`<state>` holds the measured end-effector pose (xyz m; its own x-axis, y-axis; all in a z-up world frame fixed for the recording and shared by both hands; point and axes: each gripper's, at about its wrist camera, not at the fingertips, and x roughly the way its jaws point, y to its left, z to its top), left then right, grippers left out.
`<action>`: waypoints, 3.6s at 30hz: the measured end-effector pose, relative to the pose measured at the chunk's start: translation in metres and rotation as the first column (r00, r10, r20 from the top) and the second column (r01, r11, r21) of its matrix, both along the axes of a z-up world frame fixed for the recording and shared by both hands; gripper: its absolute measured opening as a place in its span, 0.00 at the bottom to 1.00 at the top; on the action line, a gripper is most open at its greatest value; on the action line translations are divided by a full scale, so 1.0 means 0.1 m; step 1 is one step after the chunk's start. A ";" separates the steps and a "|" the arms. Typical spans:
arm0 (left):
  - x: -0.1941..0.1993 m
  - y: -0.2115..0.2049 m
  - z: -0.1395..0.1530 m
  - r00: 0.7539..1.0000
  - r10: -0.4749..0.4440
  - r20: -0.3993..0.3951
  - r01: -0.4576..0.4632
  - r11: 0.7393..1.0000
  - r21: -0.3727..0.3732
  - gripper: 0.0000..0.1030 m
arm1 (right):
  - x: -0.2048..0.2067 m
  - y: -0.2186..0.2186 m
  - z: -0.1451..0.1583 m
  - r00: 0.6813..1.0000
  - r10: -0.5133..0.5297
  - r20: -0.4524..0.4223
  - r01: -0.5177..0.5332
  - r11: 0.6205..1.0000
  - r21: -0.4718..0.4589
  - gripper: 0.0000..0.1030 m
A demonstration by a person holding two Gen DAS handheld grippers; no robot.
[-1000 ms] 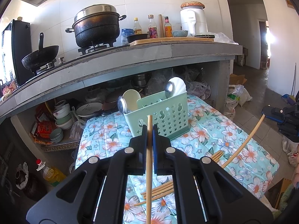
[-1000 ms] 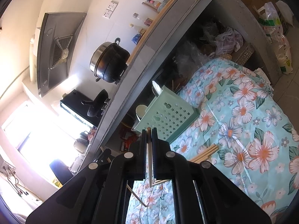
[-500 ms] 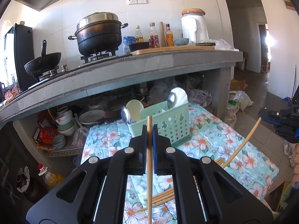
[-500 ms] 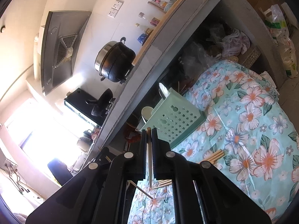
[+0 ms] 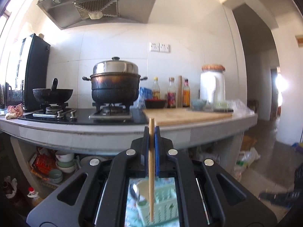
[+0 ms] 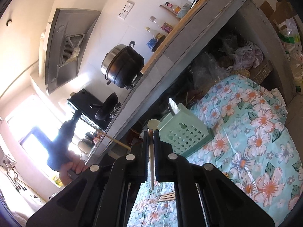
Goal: Organize utensils
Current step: 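Lower the chopstick into the green holder and open the left gripper, then lower the chopstick into the green holder and open the right gripper, then move both open grippers back to the remaining chopsticks on the quilt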
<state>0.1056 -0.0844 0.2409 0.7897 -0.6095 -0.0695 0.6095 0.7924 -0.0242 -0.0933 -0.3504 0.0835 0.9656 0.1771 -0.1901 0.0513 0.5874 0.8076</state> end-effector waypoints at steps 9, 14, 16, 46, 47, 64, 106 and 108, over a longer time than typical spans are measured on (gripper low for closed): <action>0.56 -0.65 -0.05 0.999 -0.010 -0.034 0.008 0.998 -0.055 0.04 | 0.13 -0.10 -0.04 1.000 -0.001 -0.010 0.001 1.000 0.001 0.05; 0.87 -0.89 -0.35 0.995 0.017 -0.095 -0.020 1.000 -0.023 0.04 | 0.18 -0.17 -0.08 1.000 -0.004 -0.022 0.005 1.000 0.008 0.05; 0.98 -0.95 -0.53 0.992 0.042 -0.120 -0.042 0.999 0.009 0.04 | 0.19 -0.19 -0.11 1.000 -0.005 -0.026 0.005 1.000 0.011 0.05; 0.34 0.02 -0.99 0.962 0.009 -0.274 0.005 0.999 0.052 0.59 | 0.30 -0.26 0.82 0.990 -0.090 0.105 0.109 0.975 -0.196 0.05; 0.30 0.07 -1.01 0.960 0.005 -0.280 0.013 0.998 0.061 0.61 | 0.35 -0.28 0.89 0.990 -0.088 0.114 0.111 0.972 -0.208 0.05; -0.02 0.64 -1.32 0.954 -0.007 -0.301 0.039 0.994 0.102 0.73 | 1.70 -0.01 1.22 0.996 -0.084 -0.035 0.058 0.880 -0.472 0.05; -0.15 0.12 -1.97 0.932 0.048 -0.359 0.095 0.925 0.369 0.82 | 0.32 0.19 -0.53 0.900 -0.163 -0.404 0.039 0.954 -0.298 0.50; -0.21 0.01 -2.12 0.934 0.058 -0.352 0.110 0.893 0.437 0.82 | 0.25 0.22 -0.71 0.887 -0.154 -0.436 0.042 0.966 -0.256 0.50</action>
<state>0.0845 -0.0838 0.0293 0.6473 -0.4673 -0.6022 0.6480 0.7534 0.1118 -0.0683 -0.3285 0.0125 0.7760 -0.0175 -0.6304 0.4422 0.7278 0.5241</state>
